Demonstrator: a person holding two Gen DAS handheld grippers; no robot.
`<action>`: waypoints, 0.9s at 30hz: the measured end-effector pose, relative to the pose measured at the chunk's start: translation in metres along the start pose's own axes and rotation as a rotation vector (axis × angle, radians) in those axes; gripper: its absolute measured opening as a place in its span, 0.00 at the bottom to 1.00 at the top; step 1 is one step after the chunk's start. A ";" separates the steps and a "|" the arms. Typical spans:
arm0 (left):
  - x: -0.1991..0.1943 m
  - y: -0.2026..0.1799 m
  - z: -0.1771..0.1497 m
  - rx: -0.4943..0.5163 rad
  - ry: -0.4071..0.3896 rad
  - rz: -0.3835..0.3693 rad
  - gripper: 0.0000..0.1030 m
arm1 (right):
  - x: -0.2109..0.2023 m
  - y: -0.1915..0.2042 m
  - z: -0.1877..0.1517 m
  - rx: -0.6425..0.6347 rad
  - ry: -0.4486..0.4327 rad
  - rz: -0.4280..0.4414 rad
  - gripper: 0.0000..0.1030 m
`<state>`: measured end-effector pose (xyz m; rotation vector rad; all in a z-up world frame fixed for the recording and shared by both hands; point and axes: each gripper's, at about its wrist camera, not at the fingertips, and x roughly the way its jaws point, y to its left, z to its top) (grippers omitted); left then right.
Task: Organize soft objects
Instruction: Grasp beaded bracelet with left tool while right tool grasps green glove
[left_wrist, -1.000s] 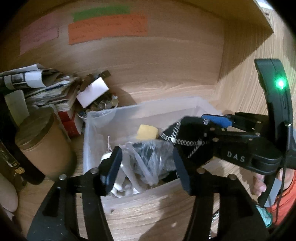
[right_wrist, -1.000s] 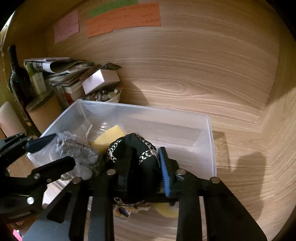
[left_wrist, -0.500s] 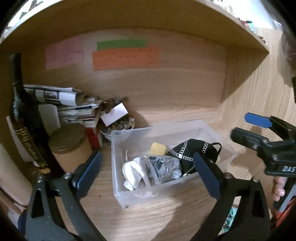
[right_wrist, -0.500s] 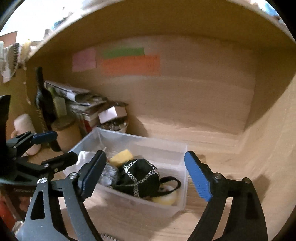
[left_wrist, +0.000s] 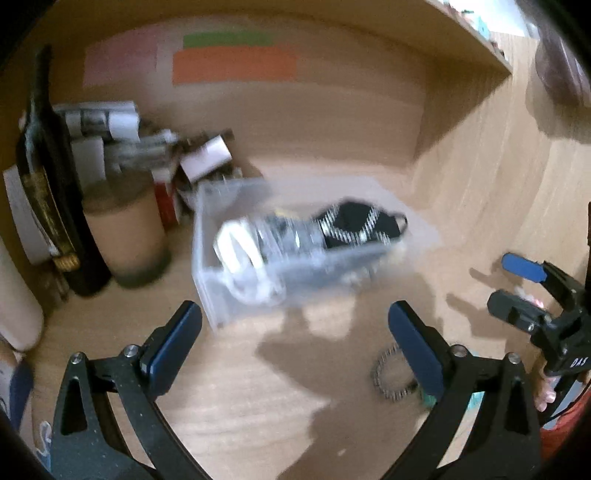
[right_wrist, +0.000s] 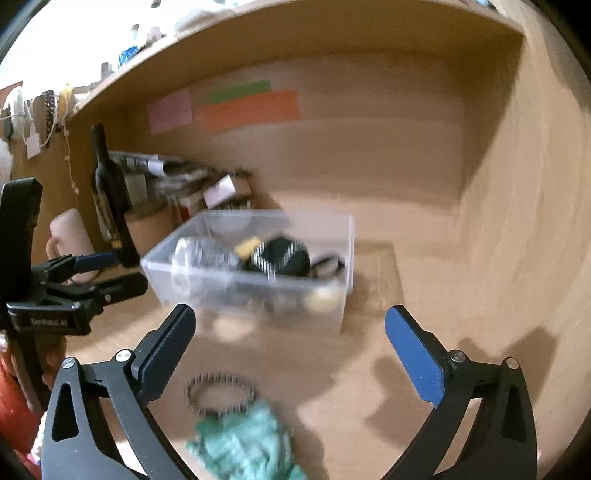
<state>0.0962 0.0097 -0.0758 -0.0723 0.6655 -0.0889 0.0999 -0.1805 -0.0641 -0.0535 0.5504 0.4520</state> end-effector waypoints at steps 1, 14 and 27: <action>0.003 0.000 -0.005 -0.005 0.027 -0.017 0.99 | -0.001 0.000 -0.005 0.006 0.011 0.003 1.00; 0.030 -0.032 -0.041 0.072 0.179 -0.073 0.78 | 0.010 0.009 -0.070 0.021 0.191 0.080 0.90; 0.051 -0.056 -0.050 0.162 0.259 -0.124 0.19 | 0.015 0.020 -0.081 -0.042 0.206 0.098 0.42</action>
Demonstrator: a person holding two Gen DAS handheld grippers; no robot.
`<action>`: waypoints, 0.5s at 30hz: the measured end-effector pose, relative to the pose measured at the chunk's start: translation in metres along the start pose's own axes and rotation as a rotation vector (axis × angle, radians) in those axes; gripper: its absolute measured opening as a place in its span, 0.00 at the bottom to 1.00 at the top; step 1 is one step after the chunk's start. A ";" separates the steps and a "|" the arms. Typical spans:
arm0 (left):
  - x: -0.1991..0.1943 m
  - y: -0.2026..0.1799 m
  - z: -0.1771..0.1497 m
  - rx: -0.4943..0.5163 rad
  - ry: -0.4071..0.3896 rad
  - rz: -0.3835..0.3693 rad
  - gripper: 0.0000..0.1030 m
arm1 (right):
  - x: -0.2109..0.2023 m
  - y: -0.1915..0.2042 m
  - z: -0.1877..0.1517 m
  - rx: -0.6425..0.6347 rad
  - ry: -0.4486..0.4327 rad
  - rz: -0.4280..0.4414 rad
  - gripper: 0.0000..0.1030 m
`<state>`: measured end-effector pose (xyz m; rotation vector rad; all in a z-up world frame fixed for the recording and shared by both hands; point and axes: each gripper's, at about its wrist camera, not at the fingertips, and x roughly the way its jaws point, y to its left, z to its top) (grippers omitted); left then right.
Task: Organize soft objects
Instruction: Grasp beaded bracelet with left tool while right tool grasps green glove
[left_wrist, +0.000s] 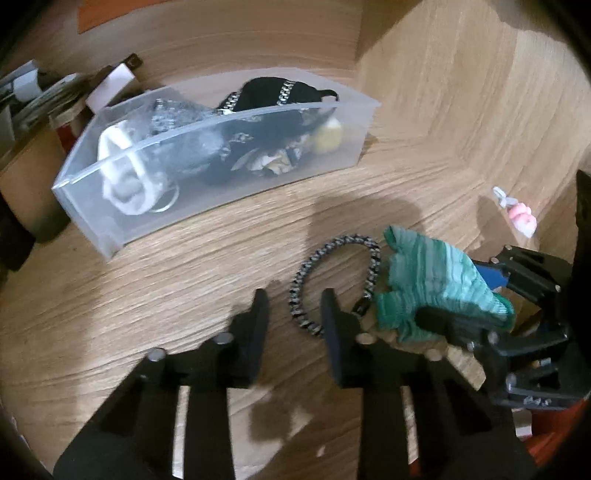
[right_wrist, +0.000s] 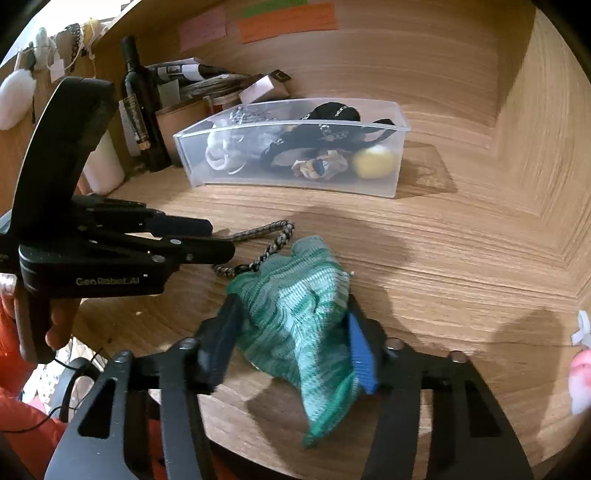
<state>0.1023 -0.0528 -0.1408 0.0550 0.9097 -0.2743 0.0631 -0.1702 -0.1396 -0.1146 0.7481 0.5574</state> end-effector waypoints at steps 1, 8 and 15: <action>0.000 -0.001 0.000 0.005 -0.003 0.002 0.16 | 0.000 -0.002 0.000 0.009 -0.004 0.001 0.37; -0.005 0.004 0.000 0.003 -0.032 -0.006 0.06 | -0.001 -0.014 0.008 0.073 -0.040 -0.035 0.15; -0.034 0.020 0.014 -0.031 -0.127 0.018 0.05 | -0.017 -0.024 0.030 0.084 -0.127 -0.058 0.15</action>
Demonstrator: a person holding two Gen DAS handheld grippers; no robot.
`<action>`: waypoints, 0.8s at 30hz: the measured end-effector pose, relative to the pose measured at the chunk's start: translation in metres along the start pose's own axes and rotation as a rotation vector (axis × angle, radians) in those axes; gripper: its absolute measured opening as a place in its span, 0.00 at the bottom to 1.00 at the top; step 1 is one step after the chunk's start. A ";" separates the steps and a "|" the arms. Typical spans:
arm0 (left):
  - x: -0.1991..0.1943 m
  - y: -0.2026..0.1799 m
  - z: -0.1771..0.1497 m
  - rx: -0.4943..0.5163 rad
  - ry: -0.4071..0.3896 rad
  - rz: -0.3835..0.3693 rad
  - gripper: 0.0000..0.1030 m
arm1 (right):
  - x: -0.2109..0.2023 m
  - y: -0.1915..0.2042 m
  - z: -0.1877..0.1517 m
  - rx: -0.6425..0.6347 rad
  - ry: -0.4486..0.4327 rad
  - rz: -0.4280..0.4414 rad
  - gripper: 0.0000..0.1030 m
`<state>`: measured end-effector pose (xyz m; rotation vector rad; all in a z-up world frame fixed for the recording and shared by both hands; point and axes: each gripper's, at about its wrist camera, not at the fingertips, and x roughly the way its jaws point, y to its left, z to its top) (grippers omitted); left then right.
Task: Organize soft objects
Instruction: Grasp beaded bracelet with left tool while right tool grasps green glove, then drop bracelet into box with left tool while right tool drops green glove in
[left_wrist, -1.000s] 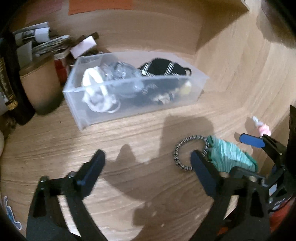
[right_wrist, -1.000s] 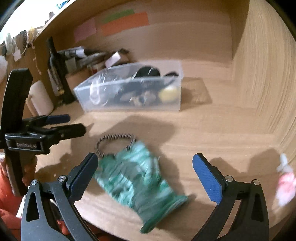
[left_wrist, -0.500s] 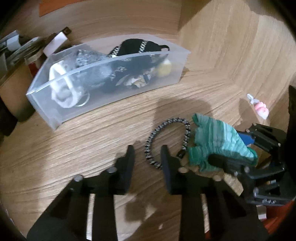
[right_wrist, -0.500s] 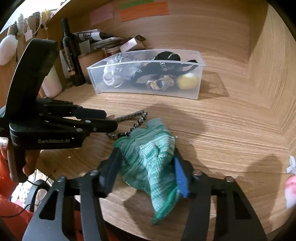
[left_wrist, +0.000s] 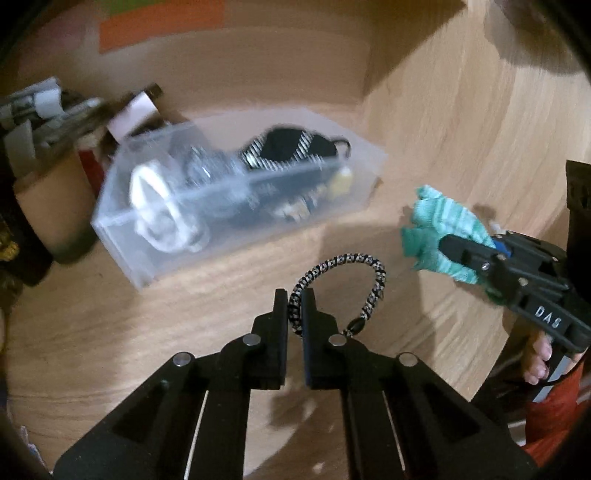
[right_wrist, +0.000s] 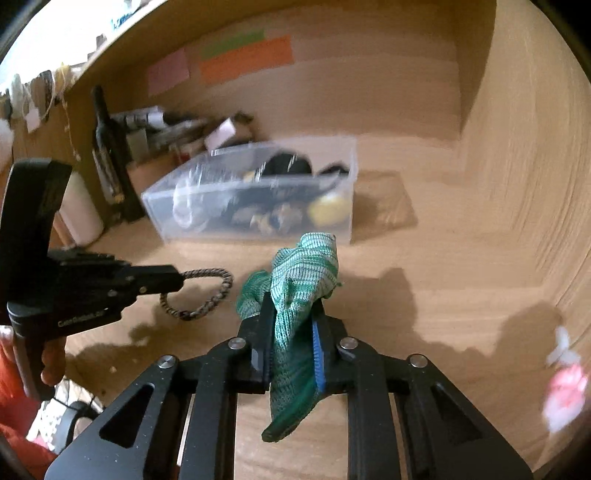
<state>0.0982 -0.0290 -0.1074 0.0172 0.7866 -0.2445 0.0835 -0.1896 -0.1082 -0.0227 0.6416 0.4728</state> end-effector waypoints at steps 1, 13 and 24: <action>-0.003 0.001 0.004 -0.003 -0.014 0.008 0.05 | -0.003 -0.001 0.004 0.002 -0.016 0.000 0.15; -0.043 0.039 0.047 -0.073 -0.187 0.101 0.06 | -0.018 0.003 0.063 -0.074 -0.177 -0.002 0.15; -0.024 0.078 0.071 -0.166 -0.202 0.226 0.06 | 0.003 0.006 0.104 -0.109 -0.228 -0.010 0.15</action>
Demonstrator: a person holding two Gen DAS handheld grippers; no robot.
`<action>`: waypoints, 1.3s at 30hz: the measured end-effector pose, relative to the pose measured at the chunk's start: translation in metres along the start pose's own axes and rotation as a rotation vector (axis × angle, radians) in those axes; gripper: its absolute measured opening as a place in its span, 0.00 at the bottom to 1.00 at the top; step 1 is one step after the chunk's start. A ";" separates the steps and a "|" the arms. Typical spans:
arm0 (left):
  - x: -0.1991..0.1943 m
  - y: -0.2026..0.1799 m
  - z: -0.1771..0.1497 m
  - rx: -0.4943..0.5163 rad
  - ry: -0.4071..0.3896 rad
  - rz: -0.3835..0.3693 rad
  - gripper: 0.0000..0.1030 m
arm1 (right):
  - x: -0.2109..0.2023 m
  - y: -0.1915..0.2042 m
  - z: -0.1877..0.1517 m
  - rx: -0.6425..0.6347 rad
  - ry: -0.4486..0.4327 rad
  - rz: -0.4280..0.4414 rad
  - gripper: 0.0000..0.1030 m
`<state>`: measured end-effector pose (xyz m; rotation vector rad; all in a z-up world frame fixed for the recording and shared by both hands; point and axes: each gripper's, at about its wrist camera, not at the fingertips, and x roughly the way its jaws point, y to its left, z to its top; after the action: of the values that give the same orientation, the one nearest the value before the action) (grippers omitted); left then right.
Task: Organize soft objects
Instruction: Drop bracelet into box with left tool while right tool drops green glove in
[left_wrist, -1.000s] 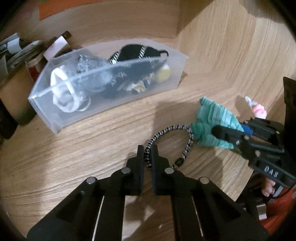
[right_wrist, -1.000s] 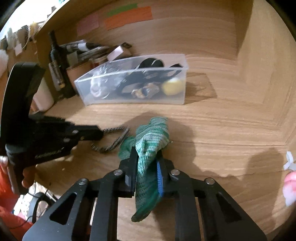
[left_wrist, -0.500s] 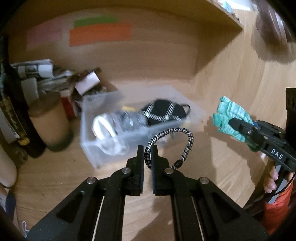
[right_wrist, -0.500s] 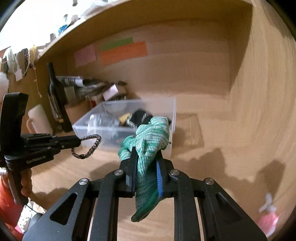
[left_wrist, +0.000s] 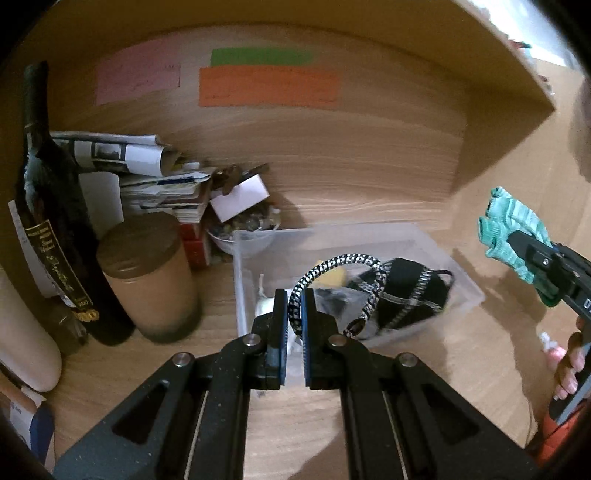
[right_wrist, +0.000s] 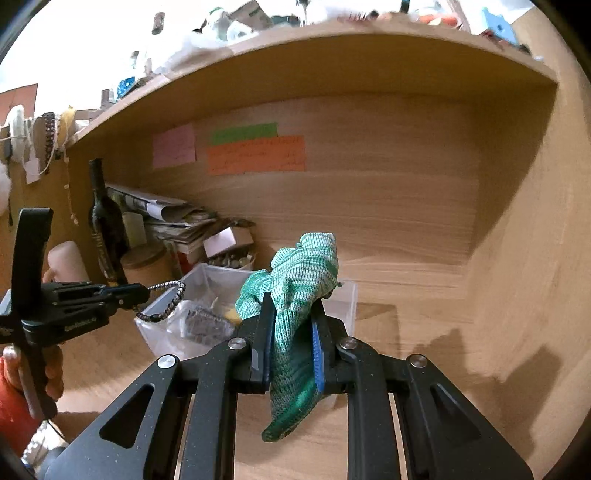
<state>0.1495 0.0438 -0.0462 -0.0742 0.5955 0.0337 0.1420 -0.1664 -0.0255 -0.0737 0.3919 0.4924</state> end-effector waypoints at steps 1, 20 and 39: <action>0.004 0.001 0.001 -0.005 0.005 0.005 0.06 | 0.006 0.000 0.001 0.001 0.008 0.007 0.15; 0.055 0.001 -0.012 0.005 0.119 -0.033 0.15 | 0.105 0.021 -0.018 -0.069 0.263 0.065 0.19; -0.017 0.000 -0.005 0.035 -0.043 -0.039 0.44 | 0.055 0.015 0.000 -0.045 0.135 0.015 0.58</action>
<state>0.1324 0.0432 -0.0403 -0.0508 0.5509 -0.0133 0.1795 -0.1285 -0.0468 -0.1483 0.5140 0.5124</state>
